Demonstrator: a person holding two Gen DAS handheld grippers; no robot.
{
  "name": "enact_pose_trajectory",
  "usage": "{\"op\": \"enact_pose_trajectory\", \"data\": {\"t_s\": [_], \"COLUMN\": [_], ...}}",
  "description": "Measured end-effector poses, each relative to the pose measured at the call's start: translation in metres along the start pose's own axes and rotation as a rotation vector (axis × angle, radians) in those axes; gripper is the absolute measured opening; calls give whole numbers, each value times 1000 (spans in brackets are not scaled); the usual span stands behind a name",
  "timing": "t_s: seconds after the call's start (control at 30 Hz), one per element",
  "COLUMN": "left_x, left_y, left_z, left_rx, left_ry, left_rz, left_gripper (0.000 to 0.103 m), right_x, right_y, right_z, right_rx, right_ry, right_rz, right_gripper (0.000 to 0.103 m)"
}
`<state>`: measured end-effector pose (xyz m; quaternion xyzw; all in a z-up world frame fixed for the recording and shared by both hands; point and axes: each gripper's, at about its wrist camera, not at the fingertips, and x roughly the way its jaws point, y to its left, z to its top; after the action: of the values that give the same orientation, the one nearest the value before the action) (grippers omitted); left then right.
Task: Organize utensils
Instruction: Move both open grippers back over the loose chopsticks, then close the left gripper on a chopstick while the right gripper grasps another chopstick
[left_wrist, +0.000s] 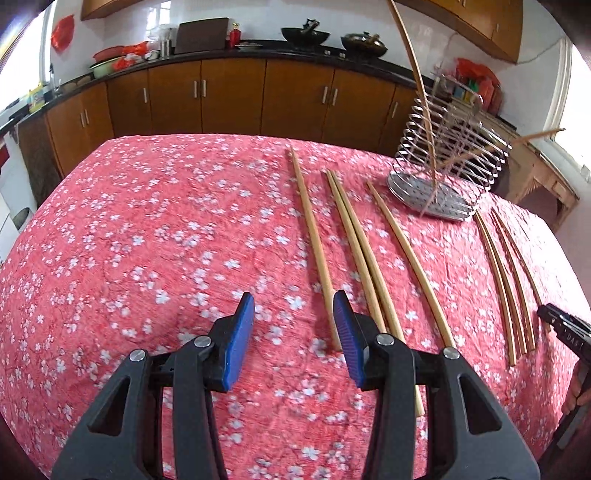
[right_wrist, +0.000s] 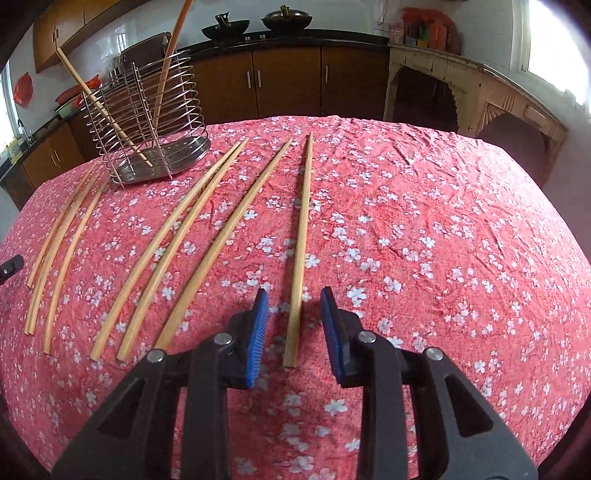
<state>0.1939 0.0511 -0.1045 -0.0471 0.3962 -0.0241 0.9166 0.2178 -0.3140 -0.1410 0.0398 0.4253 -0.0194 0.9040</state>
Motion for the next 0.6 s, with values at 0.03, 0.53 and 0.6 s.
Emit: {"op": "enact_pose_trajectory", "data": {"t_s": [0.03, 0.53, 0.6], "left_x": [1, 28, 27], "left_y": [-2, -24, -23], "left_z": [0, 4, 5], "left_rx": [6, 45, 51], "left_ry": [4, 60, 57], "left_rz": [-3, 84, 93], "left_gripper": [45, 17, 13], "right_x": [0, 1, 1], "right_y": [1, 1, 1], "right_z": [0, 0, 0], "right_rx": [0, -2, -1], "right_ry": [0, 0, 0], "right_rz": [0, -2, -2], "right_gripper": [29, 29, 29]}}
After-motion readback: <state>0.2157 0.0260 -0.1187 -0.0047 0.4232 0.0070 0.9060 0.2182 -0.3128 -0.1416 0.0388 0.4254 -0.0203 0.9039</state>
